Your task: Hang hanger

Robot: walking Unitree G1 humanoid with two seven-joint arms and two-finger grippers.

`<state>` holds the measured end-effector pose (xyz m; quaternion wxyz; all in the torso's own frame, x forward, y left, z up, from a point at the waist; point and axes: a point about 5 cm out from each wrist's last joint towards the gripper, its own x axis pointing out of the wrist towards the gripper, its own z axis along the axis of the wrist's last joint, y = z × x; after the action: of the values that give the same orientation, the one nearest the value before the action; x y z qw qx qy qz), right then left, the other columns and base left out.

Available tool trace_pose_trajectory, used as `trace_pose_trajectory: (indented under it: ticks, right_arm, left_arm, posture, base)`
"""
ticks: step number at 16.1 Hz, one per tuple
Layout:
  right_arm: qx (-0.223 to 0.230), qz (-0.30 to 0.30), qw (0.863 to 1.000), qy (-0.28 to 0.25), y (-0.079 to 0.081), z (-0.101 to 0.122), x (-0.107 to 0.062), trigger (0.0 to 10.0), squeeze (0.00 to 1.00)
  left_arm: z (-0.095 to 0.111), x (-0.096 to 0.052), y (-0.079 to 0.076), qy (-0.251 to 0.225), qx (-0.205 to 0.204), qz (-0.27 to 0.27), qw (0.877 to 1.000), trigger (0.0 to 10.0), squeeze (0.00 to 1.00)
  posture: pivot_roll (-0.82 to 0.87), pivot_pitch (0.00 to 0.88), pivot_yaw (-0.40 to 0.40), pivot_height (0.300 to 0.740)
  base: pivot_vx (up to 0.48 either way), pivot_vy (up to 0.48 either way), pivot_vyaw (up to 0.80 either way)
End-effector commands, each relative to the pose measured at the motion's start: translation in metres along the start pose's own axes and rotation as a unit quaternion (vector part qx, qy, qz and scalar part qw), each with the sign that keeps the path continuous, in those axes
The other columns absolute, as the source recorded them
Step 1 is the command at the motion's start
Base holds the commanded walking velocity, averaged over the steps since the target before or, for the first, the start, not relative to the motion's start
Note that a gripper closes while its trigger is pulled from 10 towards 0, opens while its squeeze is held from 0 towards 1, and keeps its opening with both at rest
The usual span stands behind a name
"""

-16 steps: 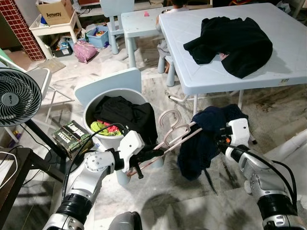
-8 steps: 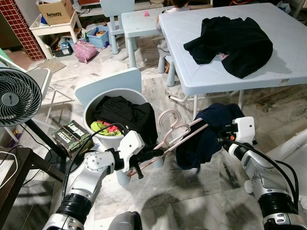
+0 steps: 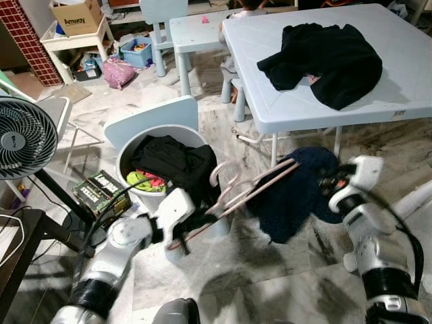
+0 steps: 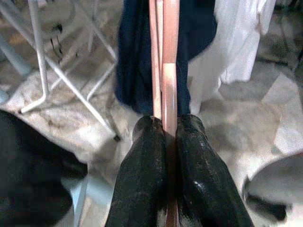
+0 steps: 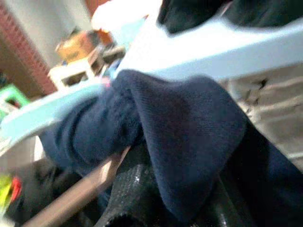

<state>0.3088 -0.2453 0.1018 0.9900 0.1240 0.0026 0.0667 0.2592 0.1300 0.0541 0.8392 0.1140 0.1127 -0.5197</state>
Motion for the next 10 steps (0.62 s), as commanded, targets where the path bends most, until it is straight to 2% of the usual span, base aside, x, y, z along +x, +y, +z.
trace_pose_trajectory:
  ticks: [1,3,4,6,7,8,9,10]
  right_arm:
    - [-0.009,-0.012,0.998,-0.057,0.002,0.025,0.008,0.0,0.0]
    - [-0.048,-0.093,0.993,-0.063,-0.005,0.035,0.017,0.0,0.0]
    - [-0.055,-0.1,0.992,-0.062,-0.005,0.036,0.018,0.0,0.0]
    - [-0.111,-0.141,0.983,-0.048,-0.008,0.039,0.022,0.0,0.0]
    - [-0.125,-0.159,0.978,-0.044,-0.011,0.038,0.021,0.0,0.0]
    - [-0.138,-0.184,0.972,-0.039,-0.016,0.035,0.017,0.0,0.0]
    - [-0.146,-0.192,0.97,-0.033,-0.018,0.032,0.016,0.0,0.0]
    - [-0.177,-0.192,0.965,0.001,-0.019,0.023,0.014,0.0,0.0]
  left_arm:
    - [0.001,-0.004,-0.001,0.009,0.01,-0.011,1.0,0.0,0.0]
    - [-0.001,-0.009,-0.012,0.021,0.027,-0.052,0.998,0.0,0.0]
    - [0.0,-0.009,-0.013,0.021,0.026,-0.057,0.998,0.0,0.0]
    - [0.001,-0.01,-0.011,0.019,0.041,-0.033,0.998,0.0,0.0]
    - [0.003,-0.011,-0.005,0.008,0.039,0.015,0.999,0.0,0.0]
    - [0.007,-0.014,0.007,-0.02,0.021,0.112,0.993,0.0,0.0]
    - [0.009,-0.016,0.011,-0.029,0.014,0.151,0.988,0.1,0.0]
    - [0.01,-0.019,0.016,-0.033,-0.012,0.21,0.977,6.5,0.0]
  posture:
    - [-0.08,0.034,0.094,0.74]
    - [-0.07,0.033,0.093,0.74]
    - [-0.07,0.033,0.093,0.74]
    - [-0.07,0.029,0.088,0.74]
    - [-0.07,0.025,0.084,0.74]
    - [-0.06,0.023,0.08,0.74]
    - [-0.06,0.022,0.076,0.74]
    - [-0.06,0.022,0.076,0.74]
  base:
    - [0.0,0.0,0.0]
    - [0.0,0.0,0.0]
    - [0.0,0.0,0.0]
    - [0.0,0.0,0.0]
    - [0.0,0.0,0.0]
    - [0.0,0.0,0.0]
    - [0.0,0.0,0.0]
    - [0.0,0.0,0.0]
